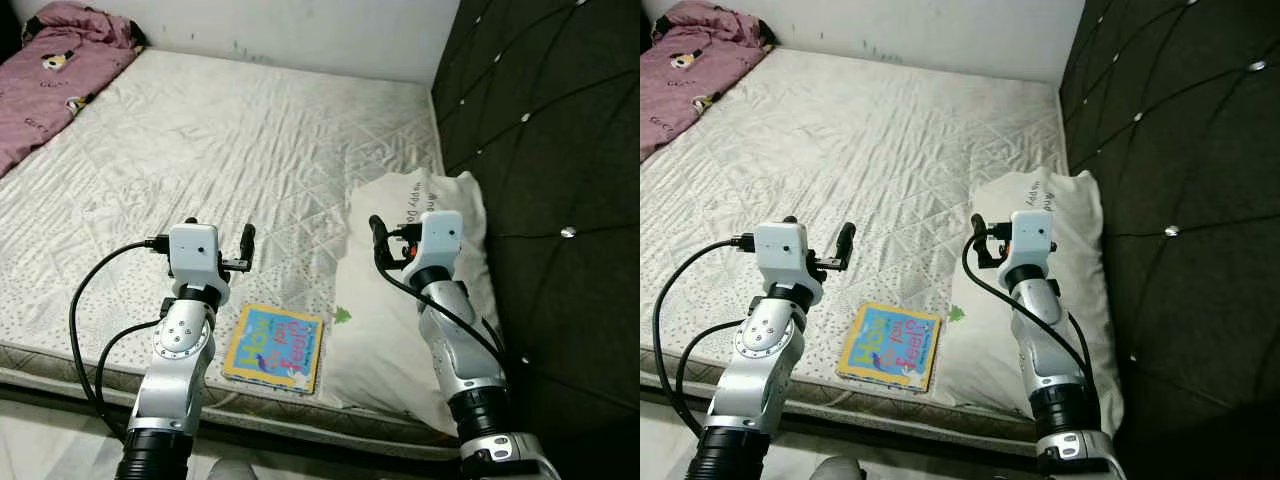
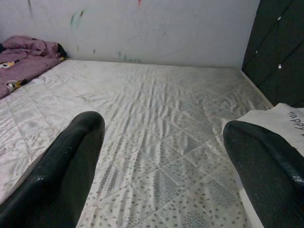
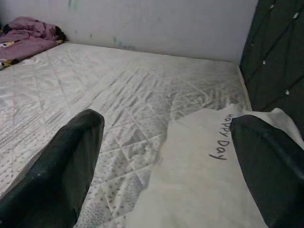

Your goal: Clean up the room

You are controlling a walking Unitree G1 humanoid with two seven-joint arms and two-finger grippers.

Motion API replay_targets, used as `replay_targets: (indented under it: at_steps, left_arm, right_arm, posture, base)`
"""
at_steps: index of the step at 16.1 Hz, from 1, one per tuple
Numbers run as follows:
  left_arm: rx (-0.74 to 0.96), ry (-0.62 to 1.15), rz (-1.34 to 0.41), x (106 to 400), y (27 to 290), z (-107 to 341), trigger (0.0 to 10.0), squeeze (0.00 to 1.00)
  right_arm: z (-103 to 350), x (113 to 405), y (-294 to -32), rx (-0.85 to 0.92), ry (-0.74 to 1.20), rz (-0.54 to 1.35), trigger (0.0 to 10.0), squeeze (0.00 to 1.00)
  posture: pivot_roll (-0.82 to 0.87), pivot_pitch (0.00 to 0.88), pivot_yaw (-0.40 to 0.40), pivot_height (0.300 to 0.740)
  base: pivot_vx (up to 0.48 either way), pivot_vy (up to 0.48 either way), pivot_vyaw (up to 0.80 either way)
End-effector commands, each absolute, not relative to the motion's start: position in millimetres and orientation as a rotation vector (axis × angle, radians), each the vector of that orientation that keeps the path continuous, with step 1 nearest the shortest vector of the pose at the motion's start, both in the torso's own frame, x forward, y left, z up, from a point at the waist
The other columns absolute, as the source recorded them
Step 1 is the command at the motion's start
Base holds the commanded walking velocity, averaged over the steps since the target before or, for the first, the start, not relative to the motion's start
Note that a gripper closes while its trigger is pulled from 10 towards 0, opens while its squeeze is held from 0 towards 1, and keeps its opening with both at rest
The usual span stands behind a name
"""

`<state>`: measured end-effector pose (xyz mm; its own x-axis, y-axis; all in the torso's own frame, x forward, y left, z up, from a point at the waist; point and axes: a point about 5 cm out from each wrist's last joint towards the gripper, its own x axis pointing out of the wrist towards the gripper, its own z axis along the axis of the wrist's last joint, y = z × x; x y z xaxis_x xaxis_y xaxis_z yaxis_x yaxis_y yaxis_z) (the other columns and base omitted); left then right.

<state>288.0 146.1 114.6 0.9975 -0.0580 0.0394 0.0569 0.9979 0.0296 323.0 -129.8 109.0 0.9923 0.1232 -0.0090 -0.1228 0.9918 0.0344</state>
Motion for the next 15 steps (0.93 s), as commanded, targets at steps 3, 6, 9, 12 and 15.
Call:
replay_targets:
  at_steps: [3, 6, 9, 12, 15]
  left_arm:
    - [0.012, -0.030, -0.047, 289.8, 146.7, 112.4, 10.0, 0.00]
    - [0.001, -0.025, -0.046, 291.3, 146.6, 112.2, 10.0, 0.00]
    - [-0.017, -0.017, -0.039, 293.1, 147.8, 111.6, 10.0, 0.00]
    - [-0.018, -0.016, -0.041, 294.6, 147.7, 111.8, 10.0, 0.00]
    - [-0.015, -0.022, -0.038, 296.1, 147.5, 113.0, 10.0, 0.00]
  right_arm:
    - [108.2, 328.6, -130.1, 0.026, 0.044, 0.112, 10.0, 0.00]
    - [110.0, 329.4, -126.9, 0.032, 0.035, 0.121, 10.0, 0.00]
    - [110.5, 329.9, -127.0, 0.034, 0.032, 0.123, 10.0, 0.00]
    - [111.1, 331.0, -126.7, 0.032, 0.032, 0.126, 10.0, 0.00]
    - [111.0, 332.0, -126.4, 0.028, 0.034, 0.127, 10.0, 0.00]
  posture:
    - [0.11, 0.000, -0.054, 0.740]
    - [0.11, 0.000, -0.054, 0.740]
    - [0.10, 0.000, -0.052, 0.740]
    - [0.10, 0.000, -0.052, 0.740]
    - [0.10, 0.000, -0.052, 0.740]
  base:
    - [0.000, 0.000, 0.00]
    - [0.000, 0.000, -0.80]
    - [0.000, 0.336, -0.16]
    - [0.000, 0.480, 0.00]
    - [0.000, 0.480, 0.00]
